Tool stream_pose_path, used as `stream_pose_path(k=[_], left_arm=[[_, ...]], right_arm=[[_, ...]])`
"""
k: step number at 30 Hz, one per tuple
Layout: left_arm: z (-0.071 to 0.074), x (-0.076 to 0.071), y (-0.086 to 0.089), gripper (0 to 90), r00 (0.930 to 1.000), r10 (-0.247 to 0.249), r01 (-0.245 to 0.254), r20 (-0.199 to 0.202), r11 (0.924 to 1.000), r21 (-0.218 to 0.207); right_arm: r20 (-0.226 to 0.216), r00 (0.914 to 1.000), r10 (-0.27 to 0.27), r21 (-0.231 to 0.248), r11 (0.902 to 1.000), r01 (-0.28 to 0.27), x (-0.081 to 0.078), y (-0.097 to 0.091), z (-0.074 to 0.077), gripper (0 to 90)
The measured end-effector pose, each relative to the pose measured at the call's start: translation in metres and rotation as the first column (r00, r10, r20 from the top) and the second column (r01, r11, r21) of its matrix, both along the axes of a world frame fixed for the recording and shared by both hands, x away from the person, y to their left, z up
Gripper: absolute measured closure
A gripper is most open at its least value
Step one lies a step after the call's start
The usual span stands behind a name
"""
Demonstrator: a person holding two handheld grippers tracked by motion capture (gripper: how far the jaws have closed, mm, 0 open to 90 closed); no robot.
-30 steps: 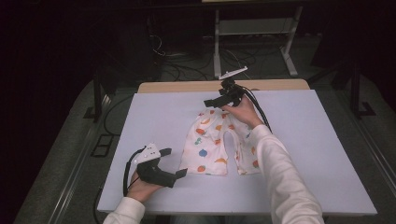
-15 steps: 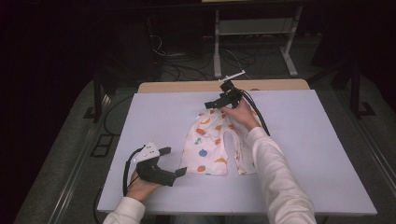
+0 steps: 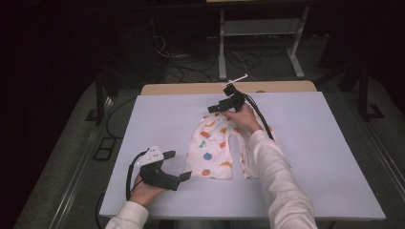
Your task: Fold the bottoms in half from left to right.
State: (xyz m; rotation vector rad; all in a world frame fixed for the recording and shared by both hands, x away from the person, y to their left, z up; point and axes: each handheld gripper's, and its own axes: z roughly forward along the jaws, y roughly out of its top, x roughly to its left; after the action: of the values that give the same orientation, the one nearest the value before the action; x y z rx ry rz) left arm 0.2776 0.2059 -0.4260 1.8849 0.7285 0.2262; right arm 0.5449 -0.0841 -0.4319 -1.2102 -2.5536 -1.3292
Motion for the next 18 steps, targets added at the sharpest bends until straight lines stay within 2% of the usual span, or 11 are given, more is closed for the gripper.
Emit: stream_pose_path(k=[3,6,12,14,18], left_arm=[[0.000,0.000,0.000,0.0,1.0000,0.002,-0.002,0.003,1.0000,-0.001],[0.000,0.000,0.001,0.0,1.0000,0.001,-0.001,0.004,1.0000,-0.002],[0.001,0.000,0.001,0.0,1.0000,-0.002,0.002,0.005,1.0000,-0.005],[0.001,0.000,0.001,0.0,1.0000,-0.002,0.002,0.005,1.0000,-0.006],[0.001,0.000,0.001,0.0,1.0000,-0.002,0.002,0.004,1.0000,-0.005]], right_arm=[[-0.022,0.9995,0.022,-0.017,0.9996,-0.023,0.001,0.006,-0.003,29.3],[-0.018,0.9994,0.031,-0.038,0.9988,-0.031,0.002,0.013,-0.004,29.8],[-0.032,0.9981,0.052,-0.040,0.9978,-0.053,0.003,0.022,-0.008,37.3],[-0.027,0.9978,0.060,-0.042,0.9973,-0.061,0.002,0.023,-0.007,43.2],[-0.045,0.9967,0.067,-0.042,0.9967,-0.069,0.001,0.023,-0.007,52.2]])
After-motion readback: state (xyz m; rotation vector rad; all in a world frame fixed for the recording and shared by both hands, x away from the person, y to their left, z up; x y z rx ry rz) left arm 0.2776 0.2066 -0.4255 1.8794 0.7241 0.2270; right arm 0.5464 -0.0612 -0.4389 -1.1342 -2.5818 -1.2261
